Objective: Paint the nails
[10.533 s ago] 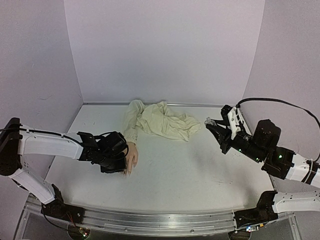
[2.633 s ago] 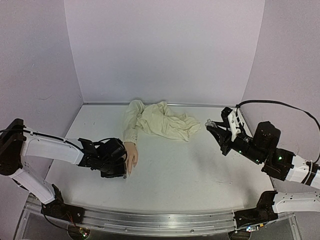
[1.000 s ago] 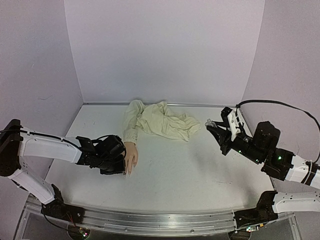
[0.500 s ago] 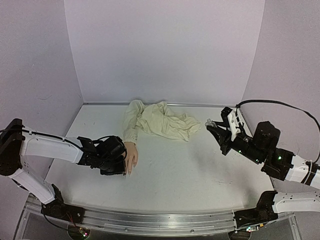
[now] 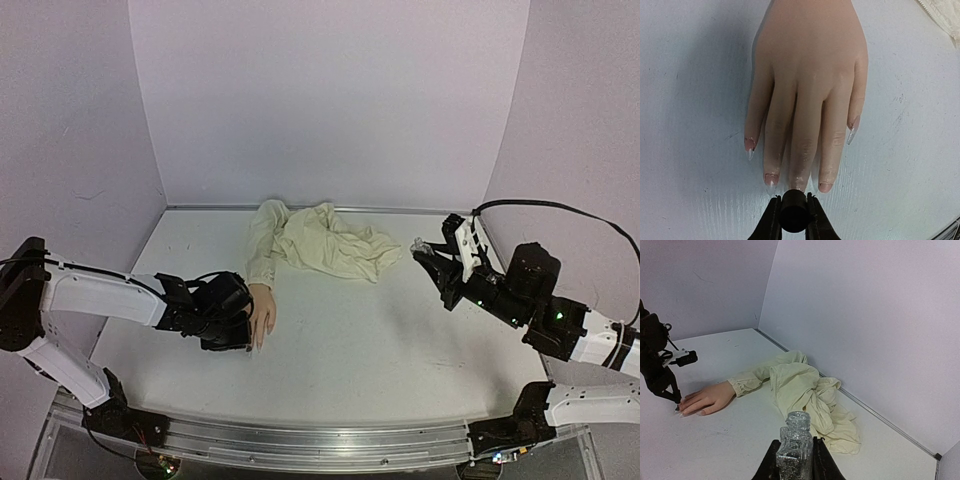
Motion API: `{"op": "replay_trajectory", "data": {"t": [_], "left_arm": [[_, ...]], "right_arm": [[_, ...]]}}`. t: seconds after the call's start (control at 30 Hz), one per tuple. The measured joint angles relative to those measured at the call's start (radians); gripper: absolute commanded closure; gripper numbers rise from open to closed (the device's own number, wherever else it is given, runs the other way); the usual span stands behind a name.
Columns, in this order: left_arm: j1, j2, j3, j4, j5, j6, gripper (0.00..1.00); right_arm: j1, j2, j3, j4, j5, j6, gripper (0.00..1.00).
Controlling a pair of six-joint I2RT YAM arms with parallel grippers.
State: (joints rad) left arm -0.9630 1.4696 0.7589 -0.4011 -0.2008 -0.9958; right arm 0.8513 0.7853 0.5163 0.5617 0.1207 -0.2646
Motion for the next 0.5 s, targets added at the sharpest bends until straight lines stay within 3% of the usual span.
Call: {"op": "replay_trajectory", "data": {"t": [0.5], "left_arm": [[0.0,0.0,0.0,0.0,0.017,-0.006,1.0]], "right_arm": [[0.0,0.0,0.0,0.0,0.0,0.0,1.0]]}}
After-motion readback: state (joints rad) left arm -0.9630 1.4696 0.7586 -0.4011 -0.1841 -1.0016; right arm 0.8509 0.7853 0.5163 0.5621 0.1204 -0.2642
